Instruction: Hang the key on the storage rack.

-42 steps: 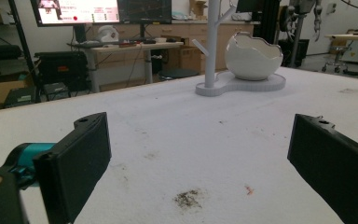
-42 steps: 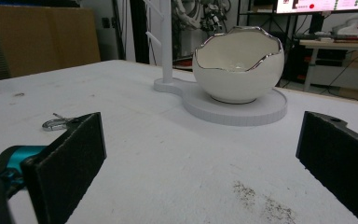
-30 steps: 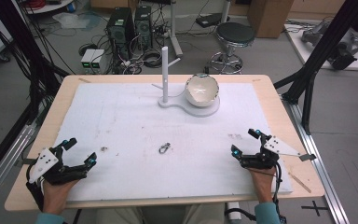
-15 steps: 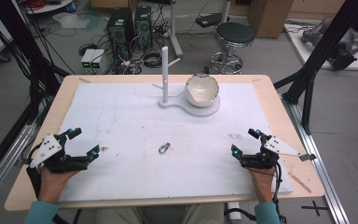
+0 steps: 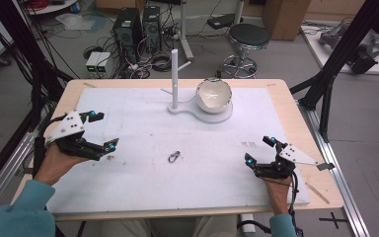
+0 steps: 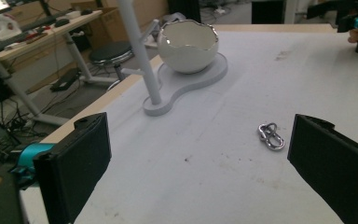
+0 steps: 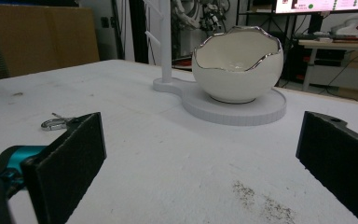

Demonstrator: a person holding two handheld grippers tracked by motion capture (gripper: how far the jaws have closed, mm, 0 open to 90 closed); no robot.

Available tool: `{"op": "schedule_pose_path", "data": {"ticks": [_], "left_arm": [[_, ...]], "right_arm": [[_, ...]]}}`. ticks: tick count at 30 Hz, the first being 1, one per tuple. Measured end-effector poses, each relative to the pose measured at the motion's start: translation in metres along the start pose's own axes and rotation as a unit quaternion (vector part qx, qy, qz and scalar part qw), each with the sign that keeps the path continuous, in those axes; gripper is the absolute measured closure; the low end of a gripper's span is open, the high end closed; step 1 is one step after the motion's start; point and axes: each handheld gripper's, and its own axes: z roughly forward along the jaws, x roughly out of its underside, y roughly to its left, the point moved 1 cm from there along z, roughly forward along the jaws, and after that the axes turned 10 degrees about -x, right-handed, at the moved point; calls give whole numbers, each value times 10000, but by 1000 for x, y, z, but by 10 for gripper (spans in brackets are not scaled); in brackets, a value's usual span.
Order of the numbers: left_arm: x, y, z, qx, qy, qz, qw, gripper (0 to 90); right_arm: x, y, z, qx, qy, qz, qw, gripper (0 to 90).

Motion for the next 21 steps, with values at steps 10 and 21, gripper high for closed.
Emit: {"op": "schedule_pose_path", "data": {"ticks": [10,21], "left_arm": [[-27,-11,47,650,537,358,9958,65],[-35,-33,93,1117,1046,726,9856,65]], "right_arm": [[0,0,0,-2,-5,9,10000,6],[0,0,0,-13,-7,10,10000,6]]}}
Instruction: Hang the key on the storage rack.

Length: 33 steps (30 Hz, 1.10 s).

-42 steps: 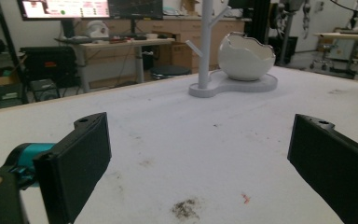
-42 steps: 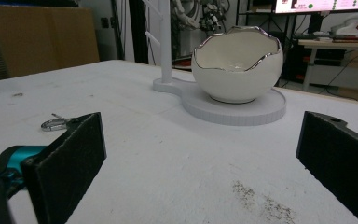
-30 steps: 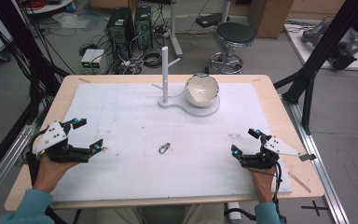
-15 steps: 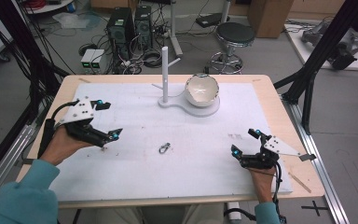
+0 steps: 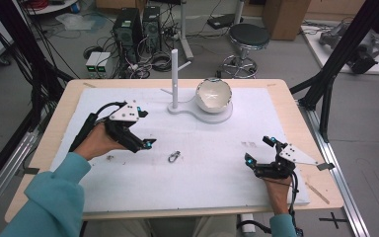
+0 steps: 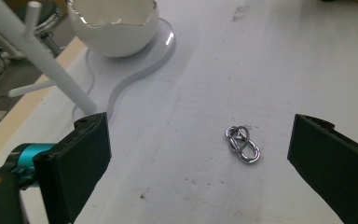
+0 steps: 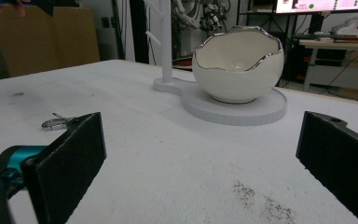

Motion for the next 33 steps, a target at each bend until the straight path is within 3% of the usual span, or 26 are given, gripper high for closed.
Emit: {"op": "schedule_pose_path", "data": {"ticks": [3,6,12,16,20,28,29,33], "left_arm": [[-8,-7,15,176,205,153,9995,65],[-10,-10,22,239,255,221,9991,66],[-8,-19,42,420,586,414,9965,77],[-6,-26,54,561,803,480,9940,77],[-6,-28,61,571,858,484,9935,77],[-5,-37,76,743,1079,616,9895,96],[-4,-38,78,777,1158,683,9879,100],[-2,-41,84,814,1288,739,9856,122]], "right_arm": [[0,0,0,-4,-2,-1,10000,6],[0,0,0,-1,0,-2,10000,6],[0,0,0,-2,4,-26,10000,5],[0,0,0,-4,1,-5,10000,6],[0,0,0,-2,3,-5,10000,5],[0,0,0,-6,2,-7,10000,6],[0,0,0,-4,0,-5,10000,6],[0,0,0,-8,2,-7,10000,6]]}}
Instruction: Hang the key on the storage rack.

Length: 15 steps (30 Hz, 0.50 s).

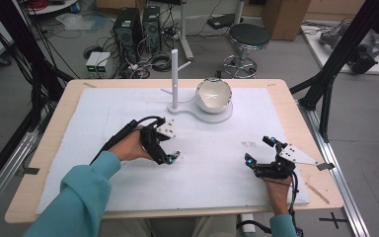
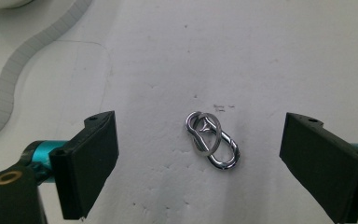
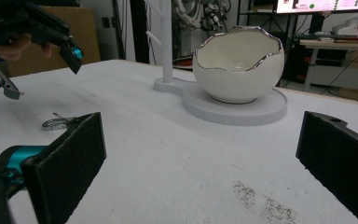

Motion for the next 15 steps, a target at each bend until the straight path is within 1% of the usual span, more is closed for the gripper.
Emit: {"op": "schedule_pose_path", "data": {"ticks": [4,10,14,15], "left_arm": [[-1,-2,6,93,103,23,9999,139],[-3,-3,13,215,237,31,9995,190],[-3,-5,17,240,342,102,9991,228],[-3,-6,18,251,369,82,9990,235]], "right_arm": [[0,0,0,-1,2,9,10000,6],[0,0,0,-9,-2,11,10000,6],[0,-1,0,1,-21,-27,10000,6],[0,-1,0,3,-23,-37,10000,5]]}}
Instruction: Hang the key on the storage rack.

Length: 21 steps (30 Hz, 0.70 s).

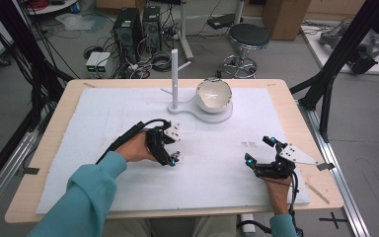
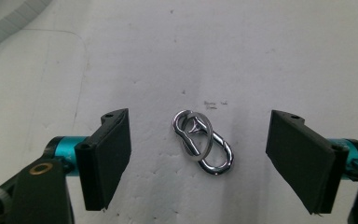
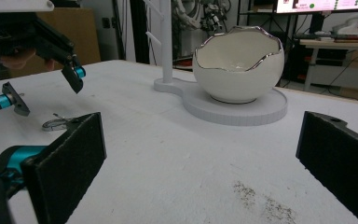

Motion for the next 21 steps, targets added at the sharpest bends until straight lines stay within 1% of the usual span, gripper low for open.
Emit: {"op": "schedule_pose_path", "data": {"ticks": [3,5,9,11,12,15,17,19,20,21], "left_arm": [[0,0,2,-6,103,77,9999,257],[0,-1,4,32,136,51,9999,286],[-1,-1,5,98,216,17,9997,356],[-1,0,6,97,231,17,9997,383],[-1,0,7,91,265,28,9996,412],[0,0,9,91,348,45,9993,425],[0,0,10,108,389,48,9992,473],[0,0,11,90,429,61,9990,486],[0,0,11,79,426,46,9991,511],[0,0,12,100,434,45,9990,511]], "right_arm": [[0,0,0,-1,-1,1,10000,6],[0,0,0,0,7,33,10000,6],[0,0,0,2,5,13,10000,6],[0,0,0,3,5,14,10000,5],[0,0,0,-3,2,3,10000,6],[0,0,0,-4,1,3,10000,6],[0,0,0,-5,2,1,10000,6],[0,0,0,4,1,14,10000,6],[0,0,0,1,7,33,10000,6],[0,0,0,1,7,33,10000,6]]}}
